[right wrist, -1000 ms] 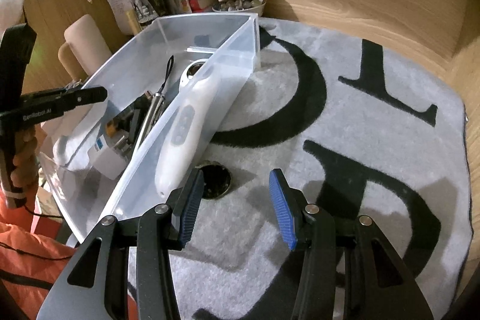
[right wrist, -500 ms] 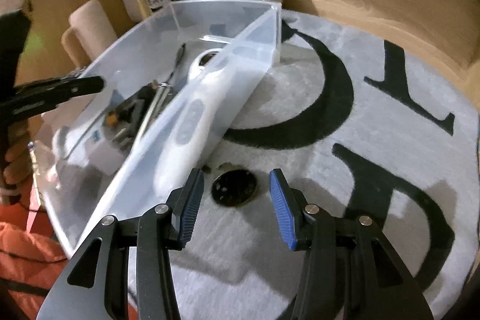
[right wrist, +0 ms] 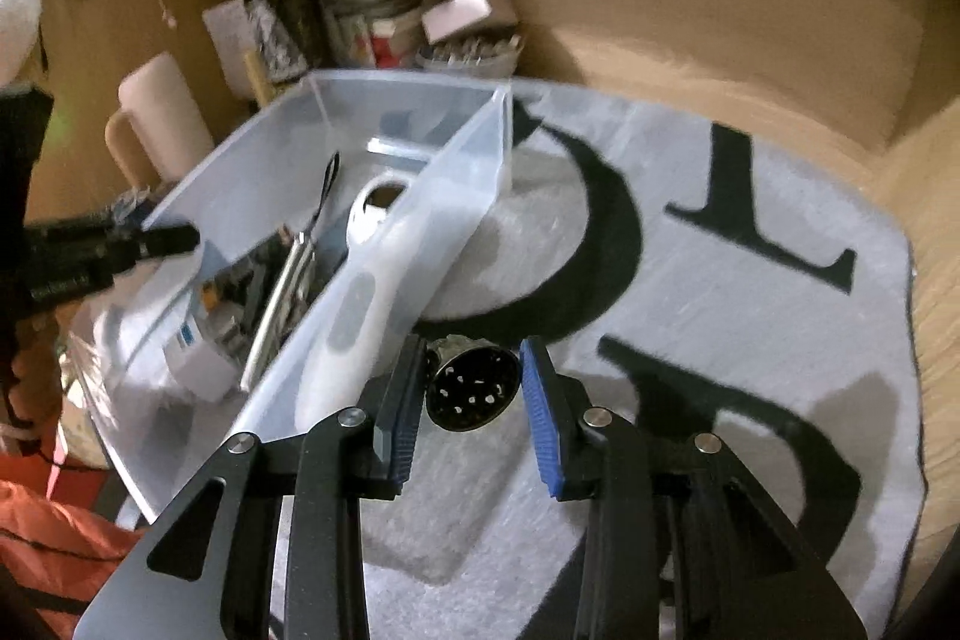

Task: Organize rigid objects
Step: 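Grasp the round black object beside the box with the right gripper, then drop the round black object into the box and open the right gripper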

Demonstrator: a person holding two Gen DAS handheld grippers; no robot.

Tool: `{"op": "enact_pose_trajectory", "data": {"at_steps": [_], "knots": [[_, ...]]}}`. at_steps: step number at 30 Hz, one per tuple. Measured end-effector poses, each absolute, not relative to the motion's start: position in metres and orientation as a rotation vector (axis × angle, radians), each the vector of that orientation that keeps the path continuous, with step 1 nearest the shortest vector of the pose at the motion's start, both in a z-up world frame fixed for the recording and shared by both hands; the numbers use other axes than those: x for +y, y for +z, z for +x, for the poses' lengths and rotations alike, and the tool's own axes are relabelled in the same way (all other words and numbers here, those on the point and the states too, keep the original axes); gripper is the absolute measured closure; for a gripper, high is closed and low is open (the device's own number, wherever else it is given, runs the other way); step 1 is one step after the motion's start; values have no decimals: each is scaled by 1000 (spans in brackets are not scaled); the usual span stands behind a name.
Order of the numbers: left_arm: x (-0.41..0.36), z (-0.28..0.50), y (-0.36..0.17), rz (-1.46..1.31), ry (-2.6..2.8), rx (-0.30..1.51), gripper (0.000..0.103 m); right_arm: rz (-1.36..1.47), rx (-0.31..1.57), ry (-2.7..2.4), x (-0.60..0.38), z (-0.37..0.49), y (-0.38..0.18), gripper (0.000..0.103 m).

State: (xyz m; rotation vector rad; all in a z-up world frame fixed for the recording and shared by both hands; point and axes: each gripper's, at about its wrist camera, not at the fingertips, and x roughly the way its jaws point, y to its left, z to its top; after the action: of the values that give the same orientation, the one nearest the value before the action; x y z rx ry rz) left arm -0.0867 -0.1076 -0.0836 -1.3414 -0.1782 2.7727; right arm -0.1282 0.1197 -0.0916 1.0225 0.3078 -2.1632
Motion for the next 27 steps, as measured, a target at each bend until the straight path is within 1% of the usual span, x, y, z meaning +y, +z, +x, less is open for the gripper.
{"op": "enact_pose_trajectory", "data": {"at_steps": [10,16,20,27], "knots": [[-87,-101,-84,-1326,2735,-117,86,862,232,-2245,123,-124,-48,74],[-74,-105,-85,-1309,2707,-84,86,811,237,-2252,113,-124,-37,74],[-74,-106,-85,-1306,2704,-89,86,826,260,-2226,100,-129,-40,74],[-75,-106,-90,-1315,2691,-106,86,904,368,-2130,64,-137,-60,74]]}}
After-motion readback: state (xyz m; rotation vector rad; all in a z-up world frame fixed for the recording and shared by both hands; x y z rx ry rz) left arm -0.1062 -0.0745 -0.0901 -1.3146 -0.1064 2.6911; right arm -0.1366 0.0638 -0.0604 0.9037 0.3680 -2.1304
